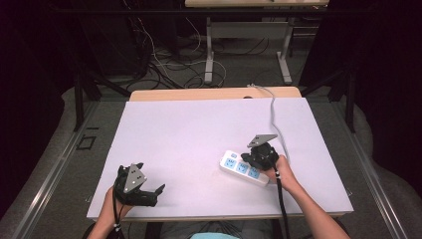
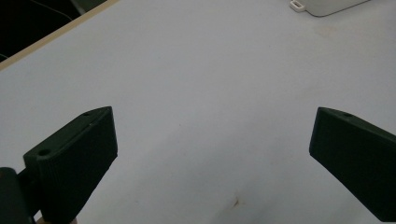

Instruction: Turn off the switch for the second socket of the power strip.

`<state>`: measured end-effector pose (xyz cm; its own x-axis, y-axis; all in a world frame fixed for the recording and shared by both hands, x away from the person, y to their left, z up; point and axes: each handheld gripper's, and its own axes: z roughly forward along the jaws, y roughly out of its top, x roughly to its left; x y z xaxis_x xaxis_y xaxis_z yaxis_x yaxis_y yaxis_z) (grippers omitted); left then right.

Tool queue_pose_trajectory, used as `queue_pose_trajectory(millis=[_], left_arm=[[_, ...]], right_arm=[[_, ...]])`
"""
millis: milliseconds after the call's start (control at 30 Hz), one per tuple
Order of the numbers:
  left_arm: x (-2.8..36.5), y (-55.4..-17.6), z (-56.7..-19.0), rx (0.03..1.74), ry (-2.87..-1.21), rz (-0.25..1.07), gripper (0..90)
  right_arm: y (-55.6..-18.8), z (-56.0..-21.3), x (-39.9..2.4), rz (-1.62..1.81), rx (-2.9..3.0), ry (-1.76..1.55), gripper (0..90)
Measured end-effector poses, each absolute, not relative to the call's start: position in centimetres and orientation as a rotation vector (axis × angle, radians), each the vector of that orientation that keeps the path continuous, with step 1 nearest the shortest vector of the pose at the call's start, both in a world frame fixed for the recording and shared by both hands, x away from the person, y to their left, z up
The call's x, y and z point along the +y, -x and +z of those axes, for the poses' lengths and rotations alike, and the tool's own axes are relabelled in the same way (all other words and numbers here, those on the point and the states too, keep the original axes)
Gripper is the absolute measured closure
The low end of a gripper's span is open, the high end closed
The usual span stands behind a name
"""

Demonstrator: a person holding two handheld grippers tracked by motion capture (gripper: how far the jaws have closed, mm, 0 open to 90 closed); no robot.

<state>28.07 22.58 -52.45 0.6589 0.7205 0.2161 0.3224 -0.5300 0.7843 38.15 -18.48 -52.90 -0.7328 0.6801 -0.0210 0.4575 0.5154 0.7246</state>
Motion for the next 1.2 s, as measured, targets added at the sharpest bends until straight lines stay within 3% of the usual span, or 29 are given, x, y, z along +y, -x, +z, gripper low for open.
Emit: queue_pose_trajectory(millis=[633,867,1100,1200], left_arm=[[22.6,-28.1,-52.5,0.803,-2.136,0.689,0.7],[22.6,-28.1,-52.5,0.803,-2.135,0.689,0.7],[22.6,-28.0,-52.4,0.803,-2.134,0.691,0.7],[22.6,-28.0,-52.5,0.804,-2.135,0.691,0.7]], right_arm=[[-37.8,-51.7,-18.9,1.102,2.419,-0.922,83.5],[-37.7,-51.6,-18.9,1.119,2.414,-0.908,64.6],[-37.6,-51.4,-18.7,1.112,2.426,-0.896,34.3],[-37.5,-51.3,-18.8,1.109,2.436,-0.893,25.8]])
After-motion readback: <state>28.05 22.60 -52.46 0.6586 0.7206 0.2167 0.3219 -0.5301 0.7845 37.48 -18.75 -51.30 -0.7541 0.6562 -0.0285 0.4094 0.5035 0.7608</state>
